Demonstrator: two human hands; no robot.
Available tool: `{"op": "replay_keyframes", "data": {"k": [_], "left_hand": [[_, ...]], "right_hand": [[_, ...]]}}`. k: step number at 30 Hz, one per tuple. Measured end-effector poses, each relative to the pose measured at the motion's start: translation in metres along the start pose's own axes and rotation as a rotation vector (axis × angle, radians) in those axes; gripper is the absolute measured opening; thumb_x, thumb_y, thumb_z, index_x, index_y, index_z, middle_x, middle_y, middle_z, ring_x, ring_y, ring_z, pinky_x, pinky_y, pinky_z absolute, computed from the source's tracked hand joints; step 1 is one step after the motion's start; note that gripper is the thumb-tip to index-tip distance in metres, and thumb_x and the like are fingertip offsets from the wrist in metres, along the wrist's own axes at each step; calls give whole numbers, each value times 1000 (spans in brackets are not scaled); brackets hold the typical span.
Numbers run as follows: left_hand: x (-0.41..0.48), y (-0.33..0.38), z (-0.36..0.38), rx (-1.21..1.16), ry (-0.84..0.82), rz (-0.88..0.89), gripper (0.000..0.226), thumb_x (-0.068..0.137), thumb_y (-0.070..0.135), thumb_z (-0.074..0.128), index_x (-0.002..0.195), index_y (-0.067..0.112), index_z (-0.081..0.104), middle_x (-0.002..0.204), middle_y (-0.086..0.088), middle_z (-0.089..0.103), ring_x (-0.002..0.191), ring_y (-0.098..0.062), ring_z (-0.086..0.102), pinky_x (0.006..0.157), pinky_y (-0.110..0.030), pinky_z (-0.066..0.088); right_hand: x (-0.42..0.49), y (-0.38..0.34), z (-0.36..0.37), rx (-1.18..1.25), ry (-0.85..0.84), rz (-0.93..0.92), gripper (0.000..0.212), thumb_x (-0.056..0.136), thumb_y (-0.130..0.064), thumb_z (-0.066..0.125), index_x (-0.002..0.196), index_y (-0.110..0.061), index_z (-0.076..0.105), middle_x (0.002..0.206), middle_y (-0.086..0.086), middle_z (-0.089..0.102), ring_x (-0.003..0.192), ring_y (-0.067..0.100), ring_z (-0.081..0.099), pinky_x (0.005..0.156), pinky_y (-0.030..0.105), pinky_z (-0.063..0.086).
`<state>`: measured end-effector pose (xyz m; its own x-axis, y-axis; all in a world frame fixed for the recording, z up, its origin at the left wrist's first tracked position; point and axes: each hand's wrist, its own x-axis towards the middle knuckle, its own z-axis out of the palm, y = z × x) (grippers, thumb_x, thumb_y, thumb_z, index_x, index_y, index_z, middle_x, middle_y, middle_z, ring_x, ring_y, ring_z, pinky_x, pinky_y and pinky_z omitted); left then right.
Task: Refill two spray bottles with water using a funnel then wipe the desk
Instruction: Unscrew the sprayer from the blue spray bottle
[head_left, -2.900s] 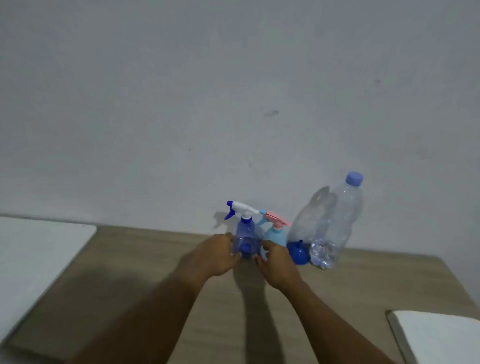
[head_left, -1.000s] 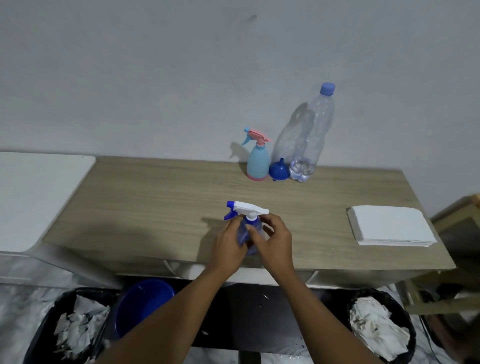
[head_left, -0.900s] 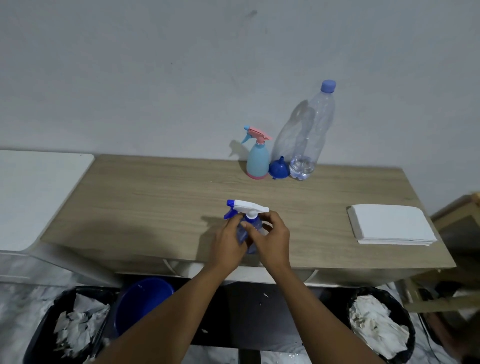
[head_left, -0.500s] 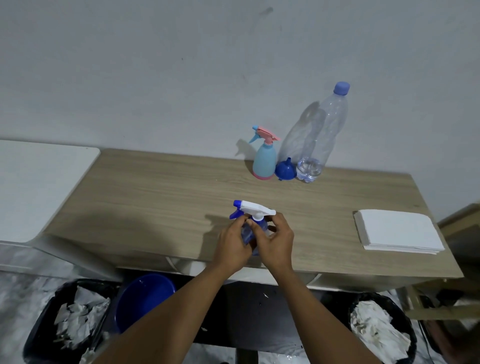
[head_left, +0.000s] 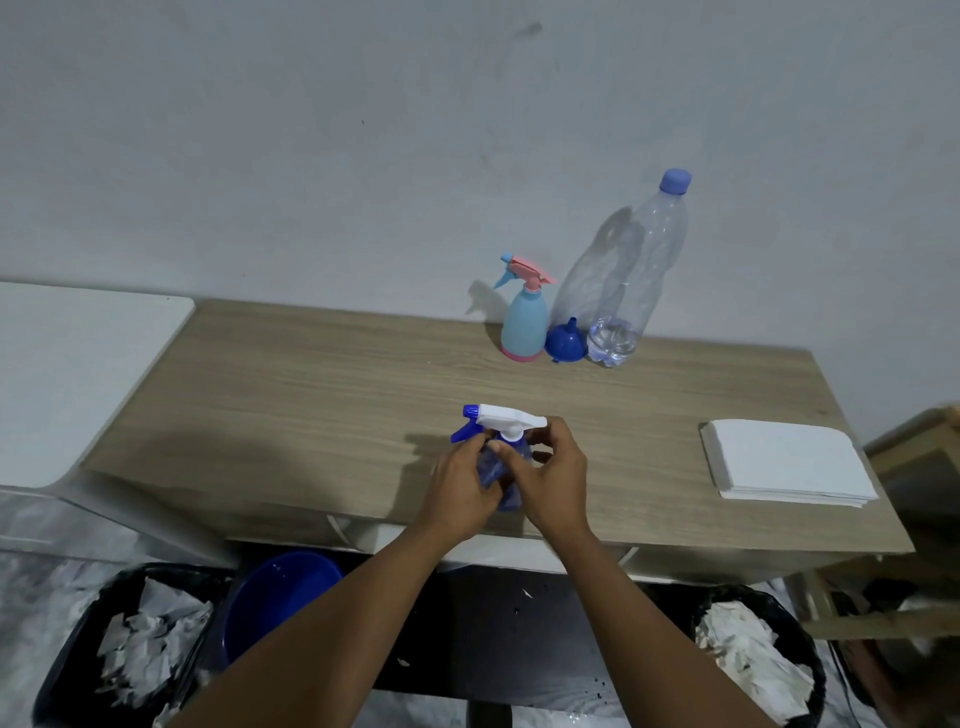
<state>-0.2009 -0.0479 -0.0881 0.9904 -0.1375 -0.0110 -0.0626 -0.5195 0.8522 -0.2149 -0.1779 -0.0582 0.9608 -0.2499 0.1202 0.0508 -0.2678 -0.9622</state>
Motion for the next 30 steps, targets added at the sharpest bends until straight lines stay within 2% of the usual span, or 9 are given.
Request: {"op": "replay_keyframes", "data": {"k": [4, 6, 9, 11, 14, 18, 23, 27, 30], "left_hand": [[0, 0, 0, -14, -18, -10, 36, 80, 10, 66, 113, 26, 61, 98, 11, 68, 87, -5, 66, 72, -22, 54], [0, -1, 0, -28, -31, -15, 39, 80, 9, 66, 115, 26, 60, 102, 12, 67, 92, -5, 66, 76, -25, 56], [0, -3, 1, -29, -37, -23, 40, 78, 7, 67, 113, 25, 59, 104, 10, 68, 93, -8, 67, 78, -35, 60], [1, -2, 0, -27, -28, -20, 37, 80, 9, 67, 111, 28, 59, 101, 10, 68, 90, -7, 68, 77, -36, 60], [0, -2, 0, -40, -29, -19, 39, 80, 11, 66, 113, 31, 59, 102, 12, 68, 90, -6, 68, 77, -37, 60], [-1, -2, 0, -46, -37, -33, 38, 76, 14, 70, 110, 28, 60, 104, 10, 68, 93, -9, 68, 78, -40, 61], [0, -1, 0, -55, -48, -41, 39, 81, 14, 69, 112, 34, 58, 103, 13, 68, 94, -7, 68, 77, -40, 61], [-2, 0, -1, -61, -42, -50, 40, 79, 7, 70, 110, 29, 60, 104, 14, 68, 96, -5, 68, 82, -37, 60], [-2, 4, -2, -59, -41, -56, 41, 80, 6, 71, 109, 33, 58, 101, 19, 66, 94, -3, 67, 82, -37, 60]], "right_hand": [[-6, 11, -4, -58, -62, -98, 23, 94, -18, 68, 116, -20, 66, 107, -10, 66, 102, 10, 64, 84, 31, 55], [-6, 10, -5, -65, -68, -105, 29, 92, -20, 71, 121, -20, 64, 110, -11, 65, 105, 10, 63, 85, 27, 55], [-3, 0, 1, 5, -16, 0, 39, 81, -21, 81, 113, -22, 60, 102, -12, 67, 97, 3, 64, 77, 17, 53], [-3, 3, 3, -7, -7, -8, 30, 85, -23, 78, 110, -24, 61, 99, -11, 67, 95, 5, 65, 77, 20, 53], [-7, 11, -2, -40, -47, -105, 24, 92, -25, 69, 116, -22, 65, 107, -11, 66, 103, 11, 64, 84, 30, 55], [-4, 1, 2, 2, 3, 11, 39, 80, -27, 82, 111, -23, 58, 98, -9, 66, 93, 4, 64, 75, 17, 54], [-7, 7, -1, -20, -29, -70, 23, 92, -24, 71, 113, -20, 65, 104, -12, 67, 100, 8, 64, 81, 20, 51], [-4, -2, -1, -1, -27, -1, 38, 82, -26, 81, 113, -24, 59, 101, -12, 67, 96, 5, 64, 77, 18, 53], [-3, 2, -1, -26, -34, -33, 26, 88, -26, 75, 110, -27, 61, 99, -12, 66, 95, 6, 64, 78, 20, 52]]}}
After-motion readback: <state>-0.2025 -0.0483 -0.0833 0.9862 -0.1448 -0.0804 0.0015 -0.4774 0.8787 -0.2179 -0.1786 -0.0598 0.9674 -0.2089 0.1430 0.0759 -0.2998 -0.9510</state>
